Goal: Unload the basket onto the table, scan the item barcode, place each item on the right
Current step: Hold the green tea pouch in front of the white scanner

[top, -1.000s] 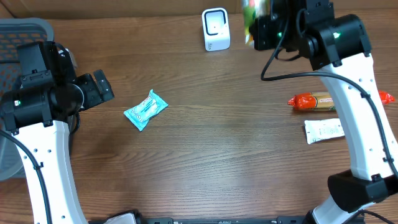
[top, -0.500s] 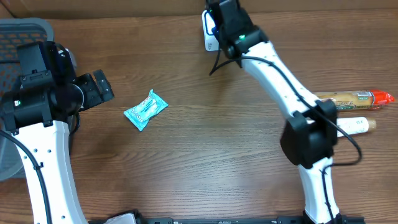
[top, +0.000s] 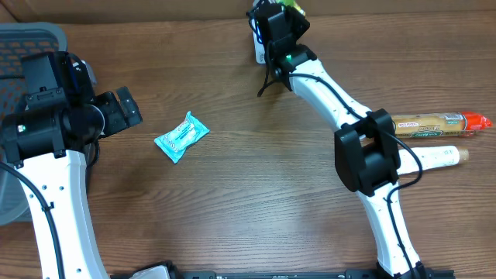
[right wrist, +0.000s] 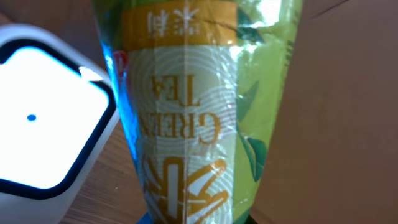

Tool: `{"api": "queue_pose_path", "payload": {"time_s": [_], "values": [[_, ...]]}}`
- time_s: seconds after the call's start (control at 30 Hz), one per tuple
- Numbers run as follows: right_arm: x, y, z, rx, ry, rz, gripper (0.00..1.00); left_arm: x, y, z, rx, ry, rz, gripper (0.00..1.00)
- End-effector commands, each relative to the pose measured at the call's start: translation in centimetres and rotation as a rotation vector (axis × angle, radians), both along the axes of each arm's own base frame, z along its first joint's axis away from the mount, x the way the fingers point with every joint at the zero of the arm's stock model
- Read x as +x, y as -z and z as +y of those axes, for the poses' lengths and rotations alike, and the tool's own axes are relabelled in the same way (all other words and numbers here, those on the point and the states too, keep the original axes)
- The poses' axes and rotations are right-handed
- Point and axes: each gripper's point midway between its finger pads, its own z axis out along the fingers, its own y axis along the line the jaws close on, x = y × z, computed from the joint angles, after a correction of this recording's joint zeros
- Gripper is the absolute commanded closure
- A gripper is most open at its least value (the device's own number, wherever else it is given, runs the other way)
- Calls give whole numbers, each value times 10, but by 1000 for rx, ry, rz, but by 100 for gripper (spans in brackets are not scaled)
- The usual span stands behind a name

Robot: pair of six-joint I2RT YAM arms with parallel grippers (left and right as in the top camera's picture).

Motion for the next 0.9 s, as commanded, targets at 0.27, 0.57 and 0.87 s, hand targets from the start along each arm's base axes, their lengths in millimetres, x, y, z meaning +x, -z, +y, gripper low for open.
{"api": "queue_pose_path", "payload": {"time_s": [0.27, 0.57, 0.87], "values": [[9, 20, -8, -45, 42, -15, 96, 2, -5, 1, 10, 15, -12, 1], [9, 14, -14, -82, 71, -32, 96, 2, -5, 1, 10, 15, -12, 0], [5, 5, -24, -107, 131, -50, 96, 2, -5, 1, 10, 15, -12, 0]]}}
